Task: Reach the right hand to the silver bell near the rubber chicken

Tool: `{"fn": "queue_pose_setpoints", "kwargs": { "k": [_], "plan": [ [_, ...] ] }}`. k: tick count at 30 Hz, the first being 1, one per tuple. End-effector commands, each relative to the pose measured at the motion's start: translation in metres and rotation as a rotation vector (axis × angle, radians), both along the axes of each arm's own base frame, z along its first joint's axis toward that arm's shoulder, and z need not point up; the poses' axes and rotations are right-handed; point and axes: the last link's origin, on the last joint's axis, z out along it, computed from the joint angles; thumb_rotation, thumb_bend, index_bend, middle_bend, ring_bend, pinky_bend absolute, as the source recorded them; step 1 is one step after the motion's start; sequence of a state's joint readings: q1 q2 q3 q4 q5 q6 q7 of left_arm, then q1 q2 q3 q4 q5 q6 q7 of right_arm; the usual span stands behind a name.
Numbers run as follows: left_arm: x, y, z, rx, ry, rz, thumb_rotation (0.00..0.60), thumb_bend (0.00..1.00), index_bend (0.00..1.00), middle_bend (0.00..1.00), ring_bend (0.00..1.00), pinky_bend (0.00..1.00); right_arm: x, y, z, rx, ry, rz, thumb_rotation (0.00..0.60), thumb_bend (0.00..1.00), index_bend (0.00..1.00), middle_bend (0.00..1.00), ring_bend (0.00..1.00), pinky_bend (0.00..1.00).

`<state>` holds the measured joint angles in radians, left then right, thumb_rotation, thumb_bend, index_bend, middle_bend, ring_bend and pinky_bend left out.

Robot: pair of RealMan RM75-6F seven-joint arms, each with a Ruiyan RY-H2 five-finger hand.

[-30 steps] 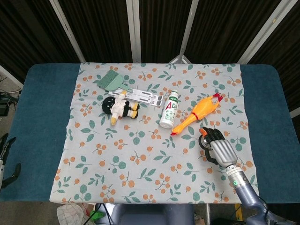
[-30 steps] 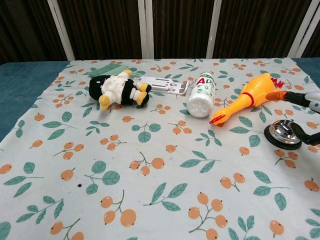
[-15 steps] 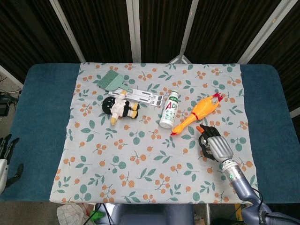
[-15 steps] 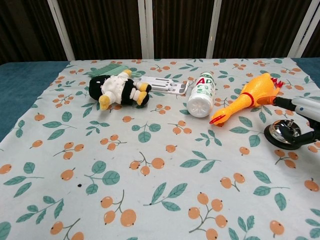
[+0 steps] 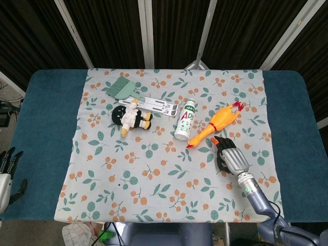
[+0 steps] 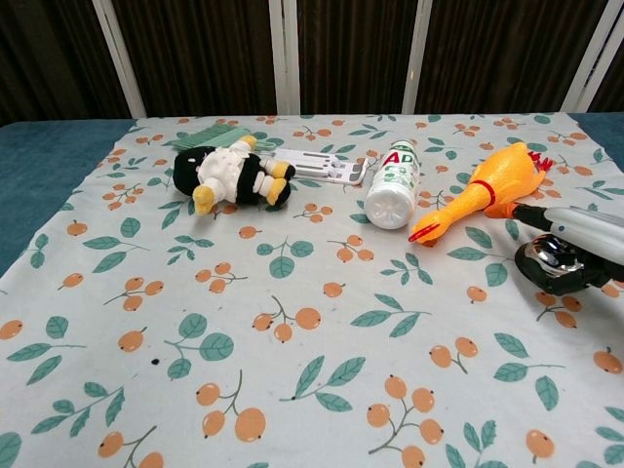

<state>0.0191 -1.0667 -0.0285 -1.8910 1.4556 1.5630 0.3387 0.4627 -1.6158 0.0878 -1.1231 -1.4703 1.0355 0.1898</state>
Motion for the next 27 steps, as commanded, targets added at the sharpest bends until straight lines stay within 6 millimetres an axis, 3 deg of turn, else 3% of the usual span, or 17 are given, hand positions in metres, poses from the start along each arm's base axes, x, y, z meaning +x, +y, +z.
{"fn": "queue_pose_setpoints", "kwargs": {
  "k": [1, 10, 14, 20, 27],
  "plan": [
    [0.000, 0.000, -0.001, -0.002, 0.000, 0.000, 0.600, 0.57, 0.11, 0.00, 0.00, 0.00, -0.002, 0.004, -0.007, 0.004, 0.019, 0.009, 0.600, 0.69, 0.00, 0.00, 0.00, 0.00],
    [0.000, 0.000, 0.001, 0.005, 0.000, 0.004, 0.600, 0.57, 0.11, 0.00, 0.00, 0.00, -0.002, 0.005, -0.015, -0.009, 0.030, 0.016, 0.600, 0.69, 0.00, 0.00, 0.00, 0.00],
    [-0.001, 0.000, 0.002, 0.009, -0.004, 0.002, 0.600, 0.57, 0.11, 0.00, 0.00, 0.00, 0.009, -0.004, 0.007, -0.090, -0.018, 0.049, 0.600, 0.69, 0.00, 0.00, 0.00, 0.00],
    [0.000, 0.000, 0.002, 0.005, -0.009, -0.004, 0.600, 0.57, 0.11, 0.00, 0.00, 0.00, 0.029, -0.011, 0.065, -0.227, -0.068, 0.095, 0.600, 0.69, 0.00, 0.00, 0.00, 0.00],
    [0.000, -0.002, 0.005, 0.015, -0.019, -0.005, 0.600, 0.57, 0.11, 0.00, 0.00, 0.00, 0.027, 0.015, 0.102, -0.240, 0.005, 0.102, 0.600, 0.69, 0.00, 0.00, 0.00, 0.00]
  ]
}}
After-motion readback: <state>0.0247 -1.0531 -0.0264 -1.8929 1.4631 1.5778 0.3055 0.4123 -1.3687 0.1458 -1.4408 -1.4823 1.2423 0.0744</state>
